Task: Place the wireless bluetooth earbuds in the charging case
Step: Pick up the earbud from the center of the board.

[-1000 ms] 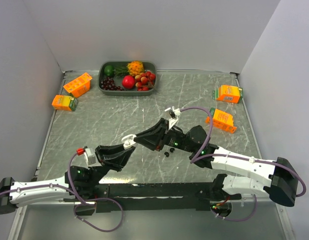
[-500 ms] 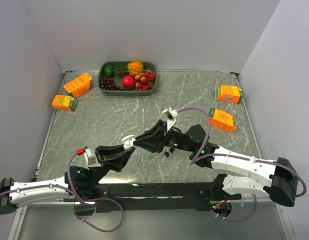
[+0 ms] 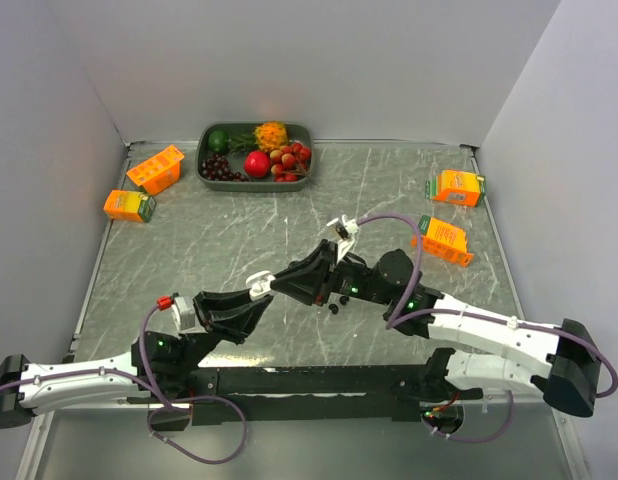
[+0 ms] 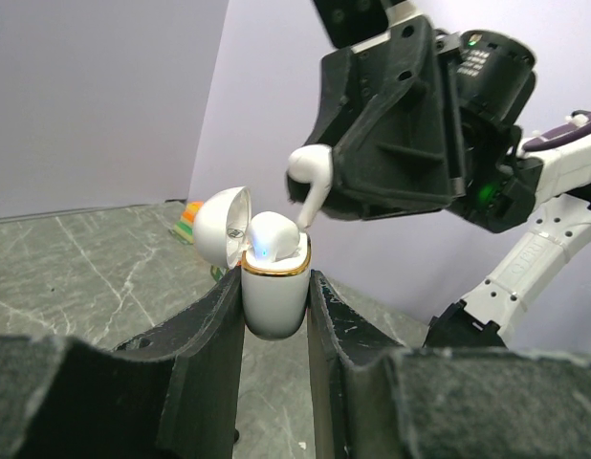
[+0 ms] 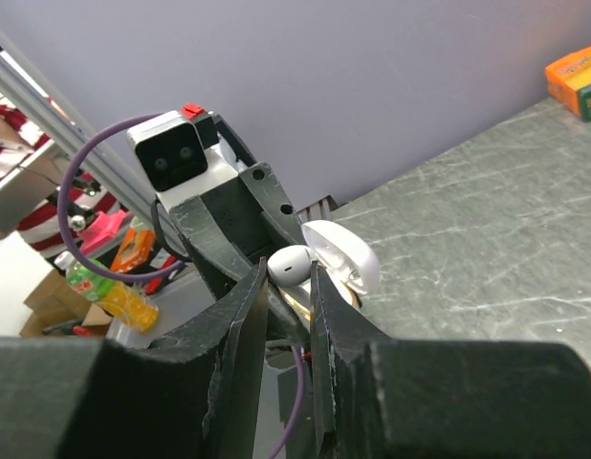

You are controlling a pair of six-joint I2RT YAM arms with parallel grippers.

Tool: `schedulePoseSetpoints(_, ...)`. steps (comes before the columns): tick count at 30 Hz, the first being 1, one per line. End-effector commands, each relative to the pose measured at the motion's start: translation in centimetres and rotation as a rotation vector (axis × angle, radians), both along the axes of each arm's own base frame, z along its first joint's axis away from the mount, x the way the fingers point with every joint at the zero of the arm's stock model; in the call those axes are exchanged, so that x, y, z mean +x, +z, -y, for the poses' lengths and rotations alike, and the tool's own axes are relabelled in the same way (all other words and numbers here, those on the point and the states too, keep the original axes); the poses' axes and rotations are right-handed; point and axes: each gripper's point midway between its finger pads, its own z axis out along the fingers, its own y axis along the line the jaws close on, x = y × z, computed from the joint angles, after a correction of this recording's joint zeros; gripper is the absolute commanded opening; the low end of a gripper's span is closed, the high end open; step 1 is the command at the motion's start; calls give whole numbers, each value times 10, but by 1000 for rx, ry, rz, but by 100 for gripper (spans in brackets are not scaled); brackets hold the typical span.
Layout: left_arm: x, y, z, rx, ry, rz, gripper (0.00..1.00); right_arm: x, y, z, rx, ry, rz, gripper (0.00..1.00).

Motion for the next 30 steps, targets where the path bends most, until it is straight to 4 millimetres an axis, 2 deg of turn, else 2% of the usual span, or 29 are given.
schedulePoseSetpoints(1,7,-35,-1,52,30,-52,1,-6,46,26,55,-35,103,0)
schedulePoseSetpoints(3,8,-38,-4,43,37,-63,1,-4,56,37,46,-65,132,0)
schedulePoseSetpoints(6,10,-40,-8,42,52,-78,1,14,42,59,-66,-140,82,0)
schedulePoseSetpoints(7,11,-41,-9,44,59,-80,1,23,30,64,-111,-163,41,0)
schedulePoseSetpoints(8,12,-41,-12,39,67,-84,1,47,2,78,-209,-234,-50,0)
schedulePoseSetpoints(9,12,-39,-14,34,72,-81,1,52,-11,82,-256,-230,-111,0)
schedulePoseSetpoints(10,13,-39,-15,32,77,-81,1,66,-35,85,-327,-258,-183,0)
schedulePoseSetpoints(11,13,-37,-17,24,83,-80,1,77,-63,97,-410,-292,-284,0)
schedulePoseSetpoints(12,13,-36,-18,22,85,-79,1,80,-80,98,-445,-274,-345,0)
schedulePoseSetpoints(13,13,-34,-19,17,86,-77,1,87,-109,97,-501,-264,-429,0)
schedulePoseSetpoints(15,13,-31,-19,14,83,-75,1,94,-140,99,-521,-258,-545,0)
schedulePoseSetpoints(16,12,-31,-19,17,80,-75,1,91,-156,94,-527,-205,-608,0)
schedulePoseSetpoints(18,10,-30,-17,18,66,-74,1,96,-165,86,-465,-176,-668,0)
schedulePoseSetpoints(19,10,-30,-16,19,62,-75,1,95,-178,83,-479,-159,-719,0)
schedulePoseSetpoints(21,9,-29,-16,14,58,-75,1,104,-181,78,-466,-159,-735,0)
schedulePoseSetpoints(23,9,-29,-15,14,55,-74,1,109,-197,75,-501,-156,-780,0)
schedulePoseSetpoints(24,9,-27,-16,12,56,-71,1,115,-195,72,-510,-153,-765,0)
schedulePoseSetpoints(25,8,-28,-15,17,52,-70,1,116,-208,73,-550,-159,-802,0)
schedulePoseSetpoints(27,9,-27,-15,17,54,-68,1,126,-213,74,-575,-183,-796,0)
schedulePoseSetpoints(28,8,-26,-15,14,52,-67,1,127,-224,75,-604,-188,-826,0)
schedulePoseSetpoints(30,9,-28,-15,15,54,-70,1,135,-232,77,-637,-207,-828,0)
